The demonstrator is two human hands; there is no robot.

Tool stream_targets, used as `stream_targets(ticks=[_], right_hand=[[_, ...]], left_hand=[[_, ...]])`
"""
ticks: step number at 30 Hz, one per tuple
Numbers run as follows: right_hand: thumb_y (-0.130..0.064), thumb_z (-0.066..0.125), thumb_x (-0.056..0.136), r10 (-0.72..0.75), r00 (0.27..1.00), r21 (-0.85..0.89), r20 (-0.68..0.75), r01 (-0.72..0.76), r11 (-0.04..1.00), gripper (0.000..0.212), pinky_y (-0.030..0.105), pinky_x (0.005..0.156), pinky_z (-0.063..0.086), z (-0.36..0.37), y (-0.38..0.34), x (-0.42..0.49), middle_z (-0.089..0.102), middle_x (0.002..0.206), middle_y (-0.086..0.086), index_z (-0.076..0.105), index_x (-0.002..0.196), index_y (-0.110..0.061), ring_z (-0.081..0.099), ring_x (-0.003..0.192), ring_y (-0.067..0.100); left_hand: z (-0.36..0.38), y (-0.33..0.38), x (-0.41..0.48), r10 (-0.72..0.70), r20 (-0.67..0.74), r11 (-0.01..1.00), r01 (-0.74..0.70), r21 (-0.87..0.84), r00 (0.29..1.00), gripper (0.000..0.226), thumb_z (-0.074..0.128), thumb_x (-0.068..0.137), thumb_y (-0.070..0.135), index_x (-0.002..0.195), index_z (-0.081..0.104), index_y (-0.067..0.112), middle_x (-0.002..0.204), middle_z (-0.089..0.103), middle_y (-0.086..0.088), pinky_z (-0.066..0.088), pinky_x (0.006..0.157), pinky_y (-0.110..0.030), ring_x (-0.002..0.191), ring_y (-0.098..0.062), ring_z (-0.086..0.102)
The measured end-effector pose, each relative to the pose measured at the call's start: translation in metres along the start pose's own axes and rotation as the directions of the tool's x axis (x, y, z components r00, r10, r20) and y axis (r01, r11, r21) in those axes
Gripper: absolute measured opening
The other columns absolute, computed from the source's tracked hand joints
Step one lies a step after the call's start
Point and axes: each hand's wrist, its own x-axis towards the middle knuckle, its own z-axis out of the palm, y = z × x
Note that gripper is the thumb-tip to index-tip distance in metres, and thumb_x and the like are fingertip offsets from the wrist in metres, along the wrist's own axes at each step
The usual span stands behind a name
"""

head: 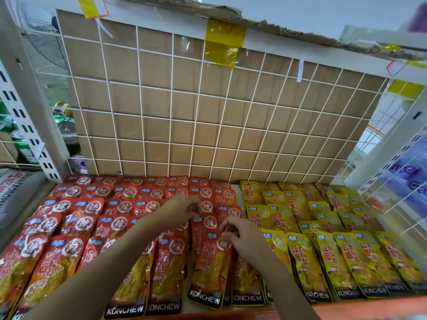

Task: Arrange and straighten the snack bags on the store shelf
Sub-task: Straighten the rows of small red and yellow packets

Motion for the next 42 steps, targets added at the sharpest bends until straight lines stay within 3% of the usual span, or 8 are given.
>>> stream_targets(ticks=[3, 8, 12, 15, 24, 32, 36, 42], right_hand=[[-0.019, 0.06, 0.087, 0.008, 1.0, 0.006, 0.013, -0.008, 1.0, 0.008, 0.022, 0.075, 0.047, -0.002, -0.001, 0.001, 0.058, 0.085, -0.015, 0.06, 0.085, -0.026, 0.053, 0.08, 0.001], [-0.023, 0.06, 0.088, 0.019, 1.0, -0.024, 0.006, -0.018, 1.0, 0.014, 0.016, 0.069, 0.041, -0.002, 0.001, 0.001, 0.055, 0.081, -0.016, 0.064, 0.101, -0.022, 0.05, 0.075, 0.001], [-0.02, 0.06, 0.087, 0.016, 1.0, -0.008, -0.018, -0.016, 1.0, 0.01, 0.016, 0.077, 0.043, -0.005, 0.001, 0.003, 0.058, 0.089, -0.014, 0.067, 0.095, -0.02, 0.052, 0.088, 0.003], [-0.021, 0.061, 0.086, 0.028, 0.999, -0.001, -0.018, -0.028, 1.0, 0.009, 0.026, 0.085, 0.046, -0.008, 0.0, 0.004, 0.06, 0.092, -0.015, 0.067, 0.093, -0.022, 0.055, 0.093, 0.005], [-0.027, 0.06, 0.087, -0.046, 0.999, -0.062, 0.029, 0.047, 0.997, 0.017, 0.019, 0.082, 0.039, 0.003, -0.015, 0.013, 0.065, 0.109, -0.009, 0.068, 0.101, -0.021, 0.055, 0.104, 0.005], [-0.034, 0.059, 0.086, -0.039, 0.999, -0.113, 0.005, 0.039, 0.993, 0.021, 0.027, 0.084, 0.045, 0.016, -0.019, 0.018, 0.062, 0.105, -0.006, 0.066, 0.1, -0.019, 0.055, 0.099, 0.009], [-0.035, 0.055, 0.089, -0.043, 0.994, -0.149, -0.102, 0.028, 0.988, 0.017, 0.011, 0.071, 0.035, 0.007, -0.013, 0.012, 0.055, 0.099, -0.013, 0.062, 0.1, -0.023, 0.047, 0.089, 0.0], [-0.045, 0.055, 0.087, 0.066, 0.997, -0.32, -0.038, -0.074, 0.944, 0.027, 0.022, 0.085, 0.039, -0.015, 0.005, -0.003, 0.054, 0.105, -0.009, 0.061, 0.104, -0.024, 0.05, 0.103, 0.008]], left_hand=[[-0.002, 0.001, 0.001, 0.011, -0.012, 1.0, -0.011, -0.011, 1.0, 0.026, 0.06, 0.086, 0.009, 0.076, 0.052, 0.032, 0.08, 0.055, 0.017, 0.039, 0.065, -0.014, 0.078, 0.004, 0.052], [-0.003, 0.001, 0.004, 0.01, -0.032, 1.0, -0.011, -0.019, 0.999, 0.02, 0.062, 0.085, 0.009, 0.077, 0.058, 0.026, 0.08, 0.059, 0.013, 0.039, 0.064, -0.012, 0.077, 0.001, 0.054], [-0.005, 0.001, 0.004, 0.009, -0.034, 1.0, -0.01, -0.022, 0.999, 0.03, 0.061, 0.085, 0.008, 0.071, 0.054, 0.034, 0.087, 0.064, 0.009, 0.045, 0.07, -0.015, 0.084, -0.003, 0.059], [-0.006, 0.001, 0.004, 0.006, -0.034, 1.0, -0.006, -0.012, 0.999, 0.025, 0.06, 0.086, 0.009, 0.074, 0.056, 0.031, 0.086, 0.061, 0.013, 0.043, 0.068, -0.013, 0.084, -0.002, 0.057], [-0.004, -0.001, -0.001, 0.025, -0.07, 1.0, -0.025, 0.012, 0.997, 0.012, 0.06, 0.087, 0.013, 0.085, 0.059, 0.025, 0.082, 0.053, 0.018, 0.04, 0.067, -0.009, 0.08, 0.001, 0.052], [-0.002, -0.003, -0.006, 0.039, -0.106, 0.999, -0.038, 0.015, 0.994, 0.009, 0.058, 0.088, 0.015, 0.094, 0.06, 0.021, 0.085, 0.054, 0.017, 0.041, 0.065, -0.007, 0.079, 0.004, 0.051], [-0.001, 0.004, -0.017, 0.068, -0.181, 0.995, -0.053, 0.088, 0.981, 0.011, 0.056, 0.09, 0.021, 0.098, 0.054, 0.028, 0.104, 0.051, 0.013, 0.048, 0.086, -0.024, 0.095, -0.004, 0.051], [0.018, 0.023, -0.056, 0.073, -0.049, 0.978, -0.061, 0.2, 0.996, 0.053, 0.036, 0.09, 0.051, 0.14, 0.03, 0.033, 0.148, 0.025, 0.014, 0.015, 0.114, -0.031, 0.137, -0.006, 0.019]])
